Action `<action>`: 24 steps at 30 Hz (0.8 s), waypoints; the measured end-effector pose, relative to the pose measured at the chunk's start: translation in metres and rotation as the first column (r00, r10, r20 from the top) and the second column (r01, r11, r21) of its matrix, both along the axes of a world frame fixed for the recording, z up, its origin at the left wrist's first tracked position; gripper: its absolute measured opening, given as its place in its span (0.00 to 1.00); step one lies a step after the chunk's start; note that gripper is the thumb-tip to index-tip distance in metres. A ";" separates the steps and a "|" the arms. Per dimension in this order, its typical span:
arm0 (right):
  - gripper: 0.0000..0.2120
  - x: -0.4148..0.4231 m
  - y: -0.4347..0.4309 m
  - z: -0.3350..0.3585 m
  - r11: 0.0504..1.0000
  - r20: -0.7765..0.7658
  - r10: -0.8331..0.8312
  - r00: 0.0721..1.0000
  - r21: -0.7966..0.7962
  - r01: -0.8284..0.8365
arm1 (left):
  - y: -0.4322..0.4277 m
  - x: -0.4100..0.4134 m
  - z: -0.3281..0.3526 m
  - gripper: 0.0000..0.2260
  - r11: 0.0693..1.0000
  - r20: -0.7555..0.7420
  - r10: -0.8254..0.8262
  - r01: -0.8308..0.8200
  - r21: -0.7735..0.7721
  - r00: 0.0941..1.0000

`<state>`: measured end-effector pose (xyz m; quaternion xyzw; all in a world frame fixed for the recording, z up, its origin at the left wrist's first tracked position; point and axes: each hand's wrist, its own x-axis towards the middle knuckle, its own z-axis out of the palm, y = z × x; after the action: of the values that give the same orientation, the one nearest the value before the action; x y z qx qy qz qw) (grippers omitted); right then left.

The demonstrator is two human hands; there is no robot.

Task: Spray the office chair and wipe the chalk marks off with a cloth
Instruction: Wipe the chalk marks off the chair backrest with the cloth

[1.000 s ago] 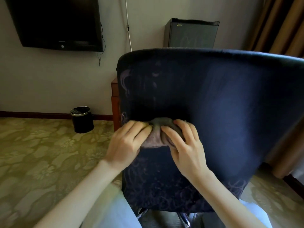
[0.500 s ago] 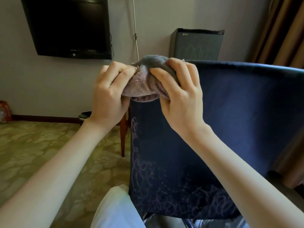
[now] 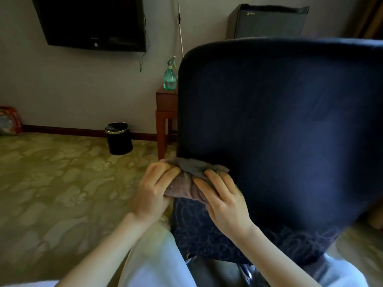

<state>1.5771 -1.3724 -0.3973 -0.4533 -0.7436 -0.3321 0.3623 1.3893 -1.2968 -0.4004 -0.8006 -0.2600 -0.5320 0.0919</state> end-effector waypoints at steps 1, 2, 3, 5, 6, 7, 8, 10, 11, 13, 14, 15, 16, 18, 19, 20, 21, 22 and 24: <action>0.24 0.000 0.000 -0.010 1.000 -0.009 0.003 1.000 -0.027 -0.003 | 0.000 -0.001 -0.008 0.15 1.000 -0.013 0.003 -0.003 0.005 1.000; 0.26 0.000 -0.001 -0.019 0.998 -0.019 0.003 1.000 -0.057 -0.004 | 0.000 -0.002 -0.015 0.14 1.000 -0.022 0.003 -0.003 0.008 1.000; 0.28 -0.001 -0.001 -0.027 0.997 -0.027 0.000 1.000 -0.082 -0.002 | 0.000 -0.003 -0.022 0.13 1.000 -0.032 0.005 -0.005 0.002 0.999; 0.27 -0.002 -0.003 -0.042 0.993 -0.038 -0.004 0.999 -0.118 0.000 | -0.002 -0.005 -0.034 0.17 0.999 -0.072 0.010 -0.013 -0.036 0.997; 0.27 -0.003 -0.005 -0.048 0.991 -0.040 -0.005 0.999 -0.137 0.000 | -0.004 -0.006 -0.039 0.19 0.998 -0.104 0.012 -0.018 -0.064 0.995; 0.26 -0.003 -0.006 -0.052 0.988 -0.035 -0.007 0.999 -0.156 0.001 | -0.005 -0.008 -0.043 0.20 0.996 -0.138 0.010 -0.023 -0.089 0.990; 0.26 -0.004 -0.008 -0.053 0.985 -0.026 -0.008 1.000 -0.174 0.004 | -0.006 -0.009 -0.045 0.21 0.994 -0.163 0.005 -0.023 -0.107 0.987; 0.27 -0.004 -0.010 -0.045 0.982 -0.019 -0.006 1.000 -0.190 0.003 | -0.009 -0.010 -0.039 0.23 0.991 -0.166 -0.017 -0.006 -0.134 0.986; 0.26 -0.004 -0.011 -0.036 0.983 -0.025 -0.004 1.000 -0.185 -0.001 | -0.011 -0.009 -0.032 0.25 0.990 -0.149 -0.027 0.006 -0.140 0.988; 0.22 -0.005 -0.011 -0.008 0.991 -0.038 0.004 0.999 -0.135 -0.009 | -0.016 -0.005 -0.009 0.26 0.993 -0.110 -0.024 0.011 -0.117 0.994; 0.20 -0.005 -0.012 0.010 0.995 -0.037 0.009 0.999 -0.096 -0.012 | -0.018 -0.002 0.006 0.22 0.996 -0.086 -0.015 0.008 -0.085 0.996; 0.19 -0.004 -0.013 0.030 0.998 -0.033 0.015 0.999 -0.054 -0.016 | -0.018 0.000 0.024 0.18 0.999 -0.058 -0.003 0.000 -0.048 0.998; 0.18 -0.005 -0.014 0.053 1.000 -0.034 0.021 0.999 -0.004 -0.021 | -0.019 0.003 0.045 0.15 1.000 -0.028 0.012 -0.012 -0.014 1.000; 0.16 -0.004 -0.016 0.101 0.993 -0.042 0.024 0.999 0.112 -0.019 | -0.019 0.007 0.091 0.13 0.998 0.037 0.042 -0.044 0.054 0.998; 0.15 -0.004 -0.017 0.124 0.986 -0.041 0.023 0.999 0.168 -0.015 | -0.019 0.008 0.114 0.12 0.995 0.059 0.048 -0.053 0.087 0.997; 0.13 -0.004 -0.019 0.146 0.977 -0.031 0.025 0.999 0.212 -0.017 | -0.020 0.009 0.134 0.12 0.991 0.072 0.045 -0.053 0.120 0.996; 0.12 -0.004 -0.021 0.164 0.969 -0.014 0.028 1.000 0.245 -0.024 | -0.022 0.009 0.152 0.11 0.987 0.081 0.036 -0.048 0.153 0.996; 0.11 -0.004 -0.023 0.179 0.962 0.008 0.030 1.000 0.271 -0.031 | -0.025 0.008 0.168 0.11 0.982 0.087 0.026 -0.042 0.186 0.996; 0.11 -0.002 -0.028 0.198 0.950 0.041 0.030 0.999 0.311 -0.042 | -0.032 0.007 0.189 0.11 0.970 0.096 0.022 -0.044 0.241 0.995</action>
<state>1.5753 -1.4003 -0.1993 -0.3709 -0.6964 -0.4465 0.4219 1.3961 -1.3284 -0.2116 -0.7534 -0.2104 -0.5947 0.1857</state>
